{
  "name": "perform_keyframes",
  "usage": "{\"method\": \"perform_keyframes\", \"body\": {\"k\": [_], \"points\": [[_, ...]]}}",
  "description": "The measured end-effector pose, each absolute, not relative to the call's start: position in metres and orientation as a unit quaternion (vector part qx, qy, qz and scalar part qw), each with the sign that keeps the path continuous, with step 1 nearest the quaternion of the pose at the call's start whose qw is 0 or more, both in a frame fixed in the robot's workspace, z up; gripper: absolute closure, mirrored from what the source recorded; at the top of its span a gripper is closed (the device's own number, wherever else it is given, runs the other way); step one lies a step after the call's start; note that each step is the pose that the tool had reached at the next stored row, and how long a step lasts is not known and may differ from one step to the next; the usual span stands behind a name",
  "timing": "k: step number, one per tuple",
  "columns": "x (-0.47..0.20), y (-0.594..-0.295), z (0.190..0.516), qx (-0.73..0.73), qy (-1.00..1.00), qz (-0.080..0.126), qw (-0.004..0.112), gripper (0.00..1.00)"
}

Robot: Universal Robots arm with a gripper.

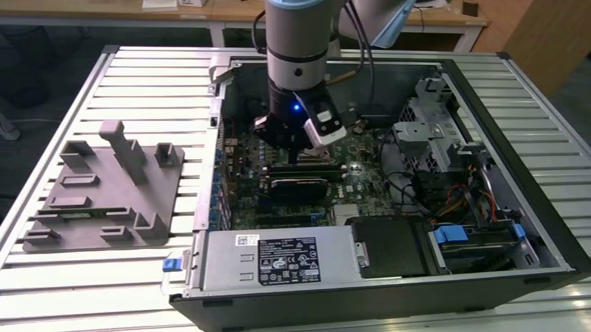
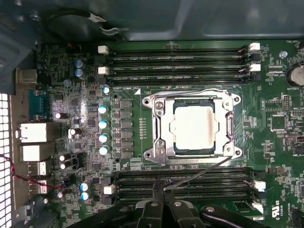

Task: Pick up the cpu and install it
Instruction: 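Install the second cpu locking lever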

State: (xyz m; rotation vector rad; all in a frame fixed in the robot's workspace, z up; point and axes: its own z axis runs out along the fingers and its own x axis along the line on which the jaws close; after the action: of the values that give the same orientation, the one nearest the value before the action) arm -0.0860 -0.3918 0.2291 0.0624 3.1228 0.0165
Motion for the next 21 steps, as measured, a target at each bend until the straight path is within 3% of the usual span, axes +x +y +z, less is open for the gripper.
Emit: {"method": "perform_keyframes", "body": {"k": [21], "points": [[-0.086,-0.393,0.250,0.020,1.000,0.002,0.009,0.89]]}}
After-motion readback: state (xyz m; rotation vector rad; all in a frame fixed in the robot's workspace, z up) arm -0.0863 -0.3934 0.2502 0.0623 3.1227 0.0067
